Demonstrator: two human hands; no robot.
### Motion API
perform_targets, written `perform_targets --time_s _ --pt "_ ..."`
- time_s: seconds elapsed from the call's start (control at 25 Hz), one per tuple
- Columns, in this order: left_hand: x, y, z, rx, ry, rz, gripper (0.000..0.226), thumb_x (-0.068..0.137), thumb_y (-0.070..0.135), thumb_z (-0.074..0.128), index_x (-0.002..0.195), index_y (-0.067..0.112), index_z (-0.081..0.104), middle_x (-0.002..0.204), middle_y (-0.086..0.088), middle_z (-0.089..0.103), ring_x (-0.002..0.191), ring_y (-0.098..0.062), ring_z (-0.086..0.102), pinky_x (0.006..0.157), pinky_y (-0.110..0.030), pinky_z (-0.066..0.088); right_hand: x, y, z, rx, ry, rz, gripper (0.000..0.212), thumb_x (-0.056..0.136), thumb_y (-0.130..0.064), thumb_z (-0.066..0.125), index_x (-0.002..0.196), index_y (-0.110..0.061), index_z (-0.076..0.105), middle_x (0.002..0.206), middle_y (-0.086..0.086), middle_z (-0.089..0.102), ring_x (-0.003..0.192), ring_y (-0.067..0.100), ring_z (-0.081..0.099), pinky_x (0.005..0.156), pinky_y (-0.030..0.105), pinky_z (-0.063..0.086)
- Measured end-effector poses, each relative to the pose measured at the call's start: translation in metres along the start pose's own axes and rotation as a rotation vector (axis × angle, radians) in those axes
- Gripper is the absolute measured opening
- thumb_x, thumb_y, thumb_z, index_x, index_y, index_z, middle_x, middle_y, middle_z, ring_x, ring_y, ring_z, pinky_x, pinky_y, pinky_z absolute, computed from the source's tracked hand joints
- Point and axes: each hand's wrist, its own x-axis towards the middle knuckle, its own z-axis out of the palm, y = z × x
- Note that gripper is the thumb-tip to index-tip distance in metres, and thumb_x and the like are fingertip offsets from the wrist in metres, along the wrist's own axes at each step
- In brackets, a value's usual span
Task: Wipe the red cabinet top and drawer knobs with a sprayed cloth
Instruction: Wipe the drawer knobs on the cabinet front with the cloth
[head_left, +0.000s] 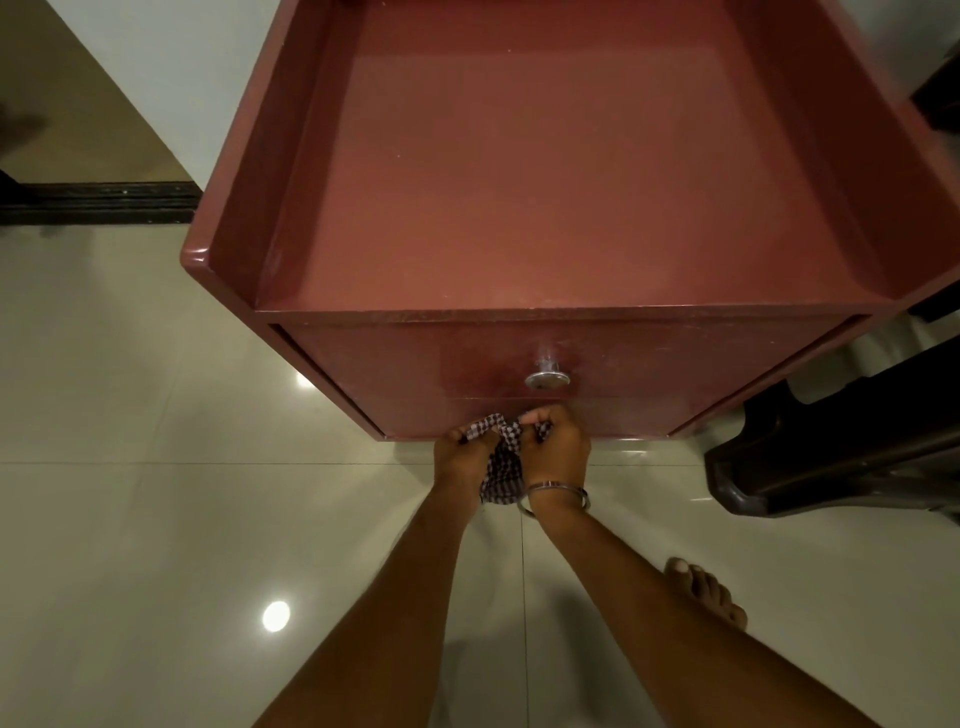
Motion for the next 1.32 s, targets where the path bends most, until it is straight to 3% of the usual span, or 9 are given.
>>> perform_targets --time_s 0.12,0.2,0.36,0.52,0.68,0.8,1.0,1.2,1.32 --pt "0.01 0.001 0.006 0.083 0.038 -0.04 0.023 0.084 0.011 0.066 0.107 0.01 0.068 0.106 -0.014 0.071 0.093 -0.032 0.069 0.082 -0.05 0.058 0.0 0.007 0.004 -0.032 0.036 0.039 0.019 0.073 0.009 0.061 0.077 -0.009 0.064 0.089 0.01 0.063 0.076 0.014 0.053 0.063 0.001 0.036" --pt "0.012 0.0 0.009 0.132 0.027 -0.021 0.017 0.085 0.012 0.067 0.102 0.012 0.07 0.105 -0.012 0.072 0.093 -0.031 0.069 0.084 -0.049 0.057 0.001 0.014 0.004 -0.023 0.105 0.084 0.017 0.072 0.011 0.059 0.077 -0.006 0.062 0.089 0.013 0.061 0.077 0.014 0.049 0.066 0.004 0.037" --pt "0.01 -0.006 0.011 0.209 -0.013 0.054 0.016 0.084 0.006 0.066 0.098 0.012 0.07 0.108 -0.014 0.071 0.098 -0.029 0.068 0.089 -0.045 0.056 0.014 0.029 0.002 0.056 0.115 0.385 0.018 0.076 0.013 0.054 0.083 -0.001 0.064 0.095 0.019 0.067 0.08 0.02 0.055 0.079 0.028 0.048" --pt "0.011 -0.005 0.013 0.154 -0.029 0.038 0.015 0.086 -0.002 0.063 0.094 0.01 0.065 0.11 -0.016 0.068 0.104 -0.031 0.065 0.095 -0.044 0.052 0.021 0.033 -0.002 0.175 0.043 0.546 0.017 0.081 0.009 0.055 0.086 -0.002 0.067 0.094 0.013 0.067 0.081 0.024 0.059 0.076 0.027 0.049" --pt "0.009 -0.003 0.001 0.191 -0.127 0.039 0.02 0.088 -0.001 0.061 0.087 0.019 0.062 0.106 -0.014 0.068 0.1 -0.027 0.065 0.09 -0.038 0.054 0.02 0.036 -0.011 0.266 -0.039 0.59 0.029 0.078 0.007 0.06 0.064 -0.019 0.056 0.073 0.002 0.061 0.072 0.022 0.058 0.067 0.027 0.048" --pt "0.001 0.0 -0.013 0.163 -0.176 0.052 0.02 0.089 0.0 0.061 0.088 0.021 0.061 0.097 -0.006 0.067 0.093 -0.02 0.063 0.081 -0.031 0.053 0.012 0.029 -0.021 0.326 -0.126 0.562 0.027 0.079 0.006 0.061 0.067 -0.017 0.056 0.071 0.002 0.059 0.07 0.021 0.058 0.062 0.029 0.05" --pt "-0.036 0.026 -0.026 0.215 -0.223 0.162 0.017 0.089 0.006 0.063 0.096 0.021 0.06 0.105 -0.008 0.068 0.096 -0.019 0.064 0.075 -0.026 0.054 -0.006 -0.007 -0.055 0.407 -0.135 0.39 0.015 0.083 0.01 0.057 0.091 -0.004 0.058 0.079 0.005 0.06 0.069 0.013 0.057 0.047 0.01 0.048" --pt "-0.1 0.071 -0.029 0.234 -0.266 0.283 0.014 0.092 0.01 0.061 0.099 0.022 0.062 0.109 -0.007 0.068 0.103 -0.022 0.064 0.087 -0.034 0.055 -0.018 -0.056 -0.11 0.221 -0.293 0.116 0.023 0.09 -0.008 0.058 0.113 -0.008 0.063 0.101 0.003 0.064 0.095 0.017 0.06 0.076 0.02 0.046" --pt "-0.142 0.095 -0.033 0.243 -0.278 0.357 0.012 0.093 0.013 0.06 0.102 0.021 0.062 0.109 -0.005 0.068 0.103 -0.021 0.064 0.089 -0.036 0.054 -0.026 -0.087 -0.146 0.168 -0.323 -0.006 0.014 0.09 -0.013 0.06 0.102 -0.008 0.065 0.096 0.007 0.066 0.086 0.018 0.063 0.068 0.014 0.048"
